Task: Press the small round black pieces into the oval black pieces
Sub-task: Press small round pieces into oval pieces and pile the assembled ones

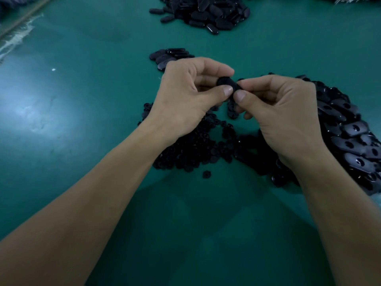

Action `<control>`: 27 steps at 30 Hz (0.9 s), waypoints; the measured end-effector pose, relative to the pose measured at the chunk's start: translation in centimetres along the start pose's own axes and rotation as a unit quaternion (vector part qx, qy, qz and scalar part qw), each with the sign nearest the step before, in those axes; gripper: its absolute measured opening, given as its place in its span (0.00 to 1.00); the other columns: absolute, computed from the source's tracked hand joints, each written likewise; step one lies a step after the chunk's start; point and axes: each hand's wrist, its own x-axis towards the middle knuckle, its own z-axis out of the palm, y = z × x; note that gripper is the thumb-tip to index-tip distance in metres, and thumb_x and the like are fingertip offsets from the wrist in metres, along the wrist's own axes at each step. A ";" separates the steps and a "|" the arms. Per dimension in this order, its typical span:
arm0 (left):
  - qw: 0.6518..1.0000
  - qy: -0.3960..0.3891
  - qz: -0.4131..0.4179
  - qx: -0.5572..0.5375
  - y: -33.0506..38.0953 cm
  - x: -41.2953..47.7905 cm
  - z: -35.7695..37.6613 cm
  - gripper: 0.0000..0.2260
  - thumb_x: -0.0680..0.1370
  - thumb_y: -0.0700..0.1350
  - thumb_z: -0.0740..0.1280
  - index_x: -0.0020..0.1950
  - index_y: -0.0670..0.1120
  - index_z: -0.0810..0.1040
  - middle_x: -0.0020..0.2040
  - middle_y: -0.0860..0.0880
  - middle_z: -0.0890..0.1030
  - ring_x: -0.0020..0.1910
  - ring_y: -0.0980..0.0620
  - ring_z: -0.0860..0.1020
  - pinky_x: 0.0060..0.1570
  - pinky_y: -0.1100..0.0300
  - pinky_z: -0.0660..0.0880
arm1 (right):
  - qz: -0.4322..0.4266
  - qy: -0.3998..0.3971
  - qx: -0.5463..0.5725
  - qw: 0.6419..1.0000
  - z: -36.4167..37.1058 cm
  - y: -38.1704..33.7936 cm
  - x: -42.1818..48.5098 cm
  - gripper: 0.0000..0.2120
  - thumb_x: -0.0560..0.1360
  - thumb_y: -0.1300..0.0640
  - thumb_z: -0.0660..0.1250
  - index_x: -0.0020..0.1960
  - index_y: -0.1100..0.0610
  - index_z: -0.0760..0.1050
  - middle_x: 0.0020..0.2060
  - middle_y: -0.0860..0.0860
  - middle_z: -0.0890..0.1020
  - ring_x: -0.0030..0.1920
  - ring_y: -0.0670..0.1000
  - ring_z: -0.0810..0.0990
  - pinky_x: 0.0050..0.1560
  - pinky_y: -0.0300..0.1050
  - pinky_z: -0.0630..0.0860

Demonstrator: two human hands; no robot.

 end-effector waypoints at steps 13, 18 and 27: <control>1.000 -0.009 0.004 0.008 0.2 -0.2 0.0 0.10 0.75 0.36 0.75 0.50 0.49 0.82 0.41 0.52 0.86 0.42 0.55 0.86 0.47 0.61 0.82 | 0.000 0.025 -0.054 0.998 0.2 -0.2 -0.2 0.06 0.74 0.56 0.74 0.44 0.46 0.80 0.34 0.40 0.84 0.35 0.40 0.82 0.38 0.32 0.76; 1.000 -0.022 -0.009 0.010 0.3 -0.2 -0.1 0.09 0.75 0.35 0.75 0.49 0.49 0.82 0.40 0.51 0.86 0.40 0.53 0.86 0.45 0.60 0.83 | 0.013 0.038 -0.074 0.996 0.3 -0.1 -0.2 0.04 0.72 0.54 0.74 0.42 0.46 0.80 0.34 0.40 0.84 0.34 0.39 0.81 0.37 0.33 0.76; 0.996 -0.004 0.039 0.082 0.2 -0.1 -0.1 0.09 0.75 0.40 0.75 0.49 0.54 0.82 0.39 0.56 0.84 0.39 0.59 0.83 0.45 0.64 0.80 | 0.005 0.041 -0.076 0.996 0.2 -0.3 -0.3 0.05 0.72 0.54 0.75 0.43 0.44 0.81 0.35 0.40 0.85 0.35 0.41 0.84 0.36 0.32 0.76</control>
